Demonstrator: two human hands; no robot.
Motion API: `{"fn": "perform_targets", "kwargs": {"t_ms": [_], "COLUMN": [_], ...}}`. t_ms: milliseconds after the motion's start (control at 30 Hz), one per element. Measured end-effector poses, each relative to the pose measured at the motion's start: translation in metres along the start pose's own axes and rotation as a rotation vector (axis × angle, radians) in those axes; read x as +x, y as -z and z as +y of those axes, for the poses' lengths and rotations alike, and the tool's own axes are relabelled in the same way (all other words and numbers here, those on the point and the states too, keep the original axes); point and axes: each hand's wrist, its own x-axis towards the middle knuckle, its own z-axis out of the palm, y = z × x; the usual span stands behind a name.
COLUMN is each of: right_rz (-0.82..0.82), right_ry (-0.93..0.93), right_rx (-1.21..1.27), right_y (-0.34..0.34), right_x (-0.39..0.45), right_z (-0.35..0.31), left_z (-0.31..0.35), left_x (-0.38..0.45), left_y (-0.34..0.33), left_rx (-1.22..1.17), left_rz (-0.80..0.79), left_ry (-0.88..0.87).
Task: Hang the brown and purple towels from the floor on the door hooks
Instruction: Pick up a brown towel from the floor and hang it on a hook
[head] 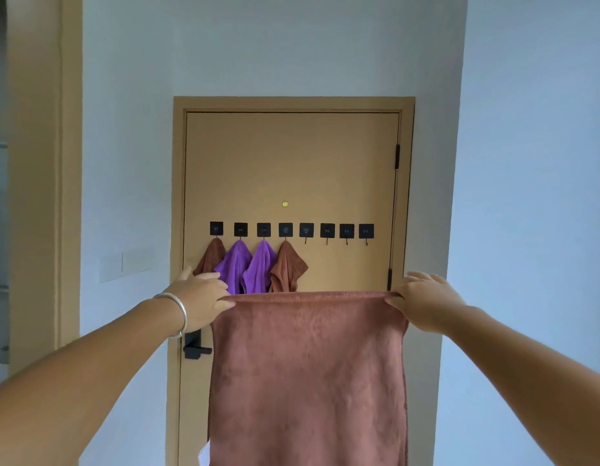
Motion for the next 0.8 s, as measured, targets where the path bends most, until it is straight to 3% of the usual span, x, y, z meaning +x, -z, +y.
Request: {"fn": "perform_targets", "kwargs": {"t_ms": [300,500,800], "right_rz": [-0.002,-0.074,-0.028], "right_ry": [-0.029,-0.034,-0.024], "right_rx": [0.009,-0.016,0.032], "right_y": [-0.044,-0.082,-0.140], "right_x": [0.112,0.175,0.291], "right_z": [-0.023,-0.024,0.004], "left_z": [-0.053,-0.062,-0.064], "left_x": [0.120,0.183,0.297], "left_y": [-0.059,-0.090,-0.127], "left_rx": [-0.059,-0.081,-0.045], "left_rz": [0.010,-0.023,-0.028], "left_ry": [-0.010,-0.017,0.013]}}
